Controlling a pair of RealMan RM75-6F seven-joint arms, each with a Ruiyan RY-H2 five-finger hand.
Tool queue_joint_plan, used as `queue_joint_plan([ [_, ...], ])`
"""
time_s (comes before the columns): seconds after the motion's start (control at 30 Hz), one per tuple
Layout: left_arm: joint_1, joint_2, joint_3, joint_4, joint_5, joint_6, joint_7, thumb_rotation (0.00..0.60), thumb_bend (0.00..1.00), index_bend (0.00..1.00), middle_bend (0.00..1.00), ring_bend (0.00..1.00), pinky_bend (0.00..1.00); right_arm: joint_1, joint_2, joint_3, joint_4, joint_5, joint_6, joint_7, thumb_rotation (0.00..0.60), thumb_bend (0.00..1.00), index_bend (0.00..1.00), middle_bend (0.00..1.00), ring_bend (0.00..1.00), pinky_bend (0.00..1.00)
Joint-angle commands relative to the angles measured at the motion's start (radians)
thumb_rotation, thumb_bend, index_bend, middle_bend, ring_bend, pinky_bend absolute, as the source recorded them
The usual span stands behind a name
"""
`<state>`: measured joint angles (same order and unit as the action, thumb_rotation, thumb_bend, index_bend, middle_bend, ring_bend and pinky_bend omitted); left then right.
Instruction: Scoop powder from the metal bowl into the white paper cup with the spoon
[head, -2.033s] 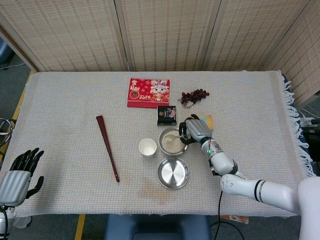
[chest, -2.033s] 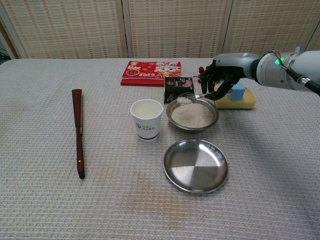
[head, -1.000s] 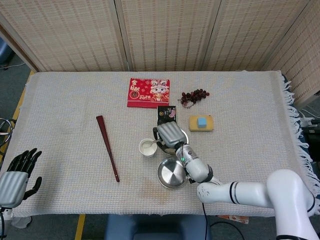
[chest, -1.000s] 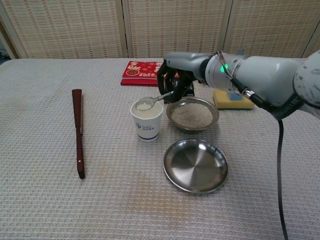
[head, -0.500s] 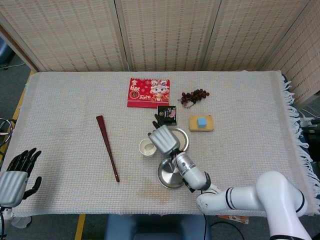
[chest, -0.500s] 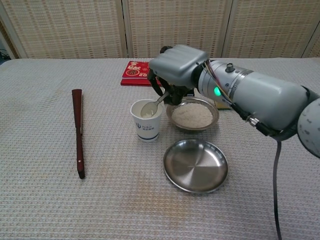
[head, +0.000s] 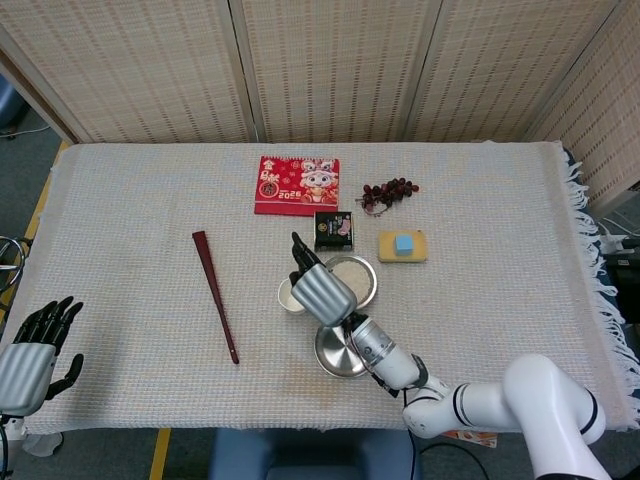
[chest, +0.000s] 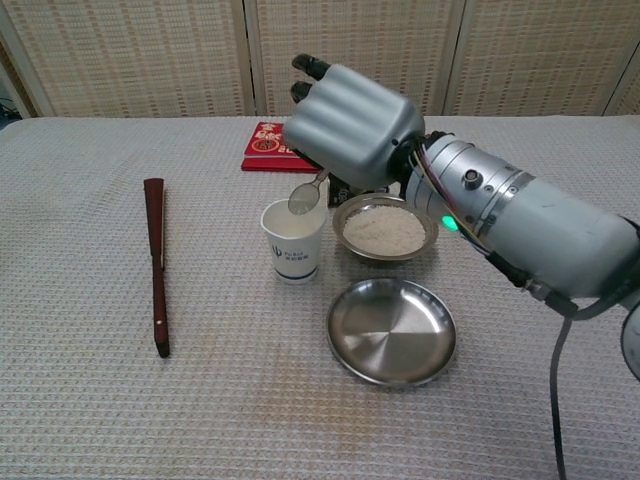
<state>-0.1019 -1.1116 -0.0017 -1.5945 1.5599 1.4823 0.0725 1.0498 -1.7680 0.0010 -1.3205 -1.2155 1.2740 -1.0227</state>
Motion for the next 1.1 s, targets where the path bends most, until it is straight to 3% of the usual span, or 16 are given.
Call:
queue_joint_plan([
  [0.03, 0.001, 0.001, 0.0, 0.002, 0.001, 0.001, -0.003, 0.6, 0.46, 0.0, 0.0, 0.0, 0.12, -0.041, 0.007, 0.052, -0.053, 0.037, 0.003, 0.074, 0.6, 0.37, 0.92, 0.61, 0.16, 0.0],
  [0.17, 0.003, 0.001, 0.0, -0.002, 0.004, 0.007, 0.001, 0.6, 0.46, 0.0, 0.0, 0.0, 0.12, -0.117, 0.046, 0.118, -0.152, 0.075, 0.046, 0.223, 0.6, 0.37, 0.92, 0.61, 0.16, 0.0],
  [0.27, 0.005, 0.0, 0.002, 0.003, 0.005, 0.008, -0.001, 0.6, 0.46, 0.0, 0.0, 0.0, 0.12, -0.176, 0.101, 0.134, -0.239, 0.099, 0.042, 0.355, 0.6, 0.37, 0.92, 0.61, 0.16, 0.0],
  [0.43, 0.005, -0.002, 0.006, -0.004, 0.014, 0.01, 0.012, 0.6, 0.46, 0.0, 0.0, 0.0, 0.12, -0.274, 0.226, 0.105, -0.407, 0.13, -0.028, 0.581, 0.6, 0.37, 0.92, 0.61, 0.18, 0.0],
  [0.53, 0.006, -0.005, 0.007, -0.006, 0.016, 0.011, 0.021, 0.6, 0.46, 0.0, 0.0, 0.0, 0.12, -0.322, 0.268, 0.063, -0.433, 0.091, -0.05, 0.678, 0.6, 0.37, 0.92, 0.61, 0.18, 0.0],
  [0.67, 0.006, -0.008, 0.009, -0.007, 0.012, 0.004, 0.029, 0.6, 0.46, 0.0, 0.0, 0.0, 0.12, -0.352, 0.243, 0.024, -0.373, 0.064, -0.049, 0.64, 0.6, 0.37, 0.91, 0.61, 0.18, 0.0],
  [1.1, 0.009, 0.002, 0.008, -0.008, 0.016, 0.011, 0.013, 0.6, 0.46, 0.0, 0.0, 0.0, 0.12, -0.35, 0.087, -0.003, -0.241, 0.051, -0.144, 0.494, 0.6, 0.37, 0.89, 0.61, 0.18, 0.0],
])
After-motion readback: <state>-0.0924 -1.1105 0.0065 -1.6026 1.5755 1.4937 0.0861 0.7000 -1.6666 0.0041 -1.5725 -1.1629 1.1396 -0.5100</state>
